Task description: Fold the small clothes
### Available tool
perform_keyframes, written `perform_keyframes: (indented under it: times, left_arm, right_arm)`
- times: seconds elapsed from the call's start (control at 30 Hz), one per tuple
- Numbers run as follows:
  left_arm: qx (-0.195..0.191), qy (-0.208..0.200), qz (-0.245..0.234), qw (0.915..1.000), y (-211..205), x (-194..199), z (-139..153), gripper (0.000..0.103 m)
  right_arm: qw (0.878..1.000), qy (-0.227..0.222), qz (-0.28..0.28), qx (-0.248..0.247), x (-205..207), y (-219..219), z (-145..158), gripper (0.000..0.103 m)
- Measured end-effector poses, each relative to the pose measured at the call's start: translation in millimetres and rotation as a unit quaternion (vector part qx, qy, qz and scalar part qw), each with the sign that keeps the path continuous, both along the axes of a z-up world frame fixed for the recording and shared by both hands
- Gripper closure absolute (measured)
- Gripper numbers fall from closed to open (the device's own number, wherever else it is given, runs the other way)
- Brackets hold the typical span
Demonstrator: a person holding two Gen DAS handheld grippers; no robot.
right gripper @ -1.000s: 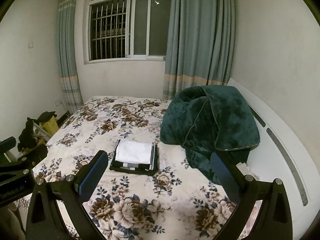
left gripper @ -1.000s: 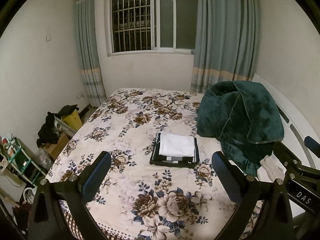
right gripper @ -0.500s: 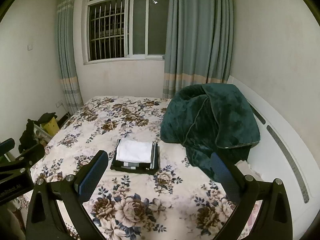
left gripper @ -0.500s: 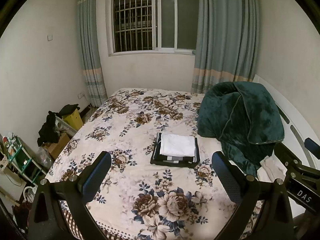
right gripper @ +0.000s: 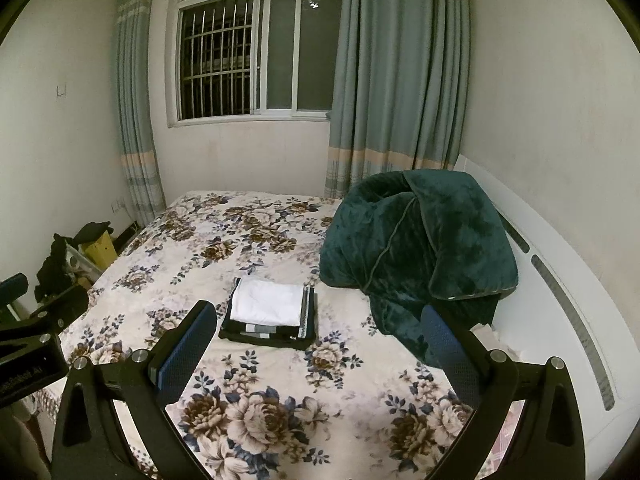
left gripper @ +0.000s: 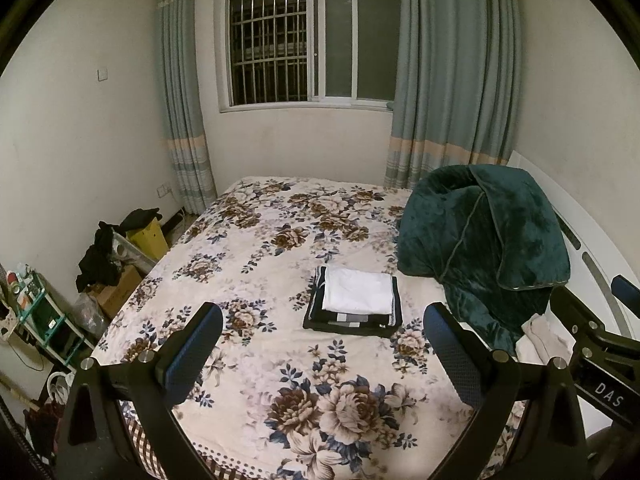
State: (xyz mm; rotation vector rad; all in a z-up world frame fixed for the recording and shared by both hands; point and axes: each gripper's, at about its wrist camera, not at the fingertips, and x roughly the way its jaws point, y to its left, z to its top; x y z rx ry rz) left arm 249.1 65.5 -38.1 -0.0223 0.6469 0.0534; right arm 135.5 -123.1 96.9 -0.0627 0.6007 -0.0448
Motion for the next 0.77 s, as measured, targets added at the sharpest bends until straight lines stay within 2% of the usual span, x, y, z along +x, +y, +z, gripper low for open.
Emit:
perform_keyframes:
  times: [0.77]
  left_arm:
    - [0.004, -0.010, 0.012, 0.9999, 5.0, -5.4, 9.0, 0.000]
  right_arm:
    - [1.000, -0.002, 0.002, 0.004, 0.8, -2.4, 0.5, 0.000]
